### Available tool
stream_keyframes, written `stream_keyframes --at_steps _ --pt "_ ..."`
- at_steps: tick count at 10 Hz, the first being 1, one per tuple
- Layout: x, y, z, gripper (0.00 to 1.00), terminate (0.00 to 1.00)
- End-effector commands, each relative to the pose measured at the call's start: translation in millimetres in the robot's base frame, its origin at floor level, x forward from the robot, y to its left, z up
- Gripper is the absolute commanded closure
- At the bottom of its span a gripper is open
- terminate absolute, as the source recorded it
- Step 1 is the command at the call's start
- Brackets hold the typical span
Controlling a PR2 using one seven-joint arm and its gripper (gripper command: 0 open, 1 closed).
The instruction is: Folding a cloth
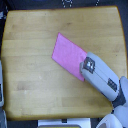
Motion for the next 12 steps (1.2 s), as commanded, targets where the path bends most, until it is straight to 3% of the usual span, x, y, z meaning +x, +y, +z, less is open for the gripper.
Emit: stream_keyframes --at_steps 1,5,12 --pt "47.4 -3.5 61.0 1.00 0.00" --pt "68.4 56.8 84.0 1.00 0.00" --pt "99.0 196.1 58.3 1.00 0.00"
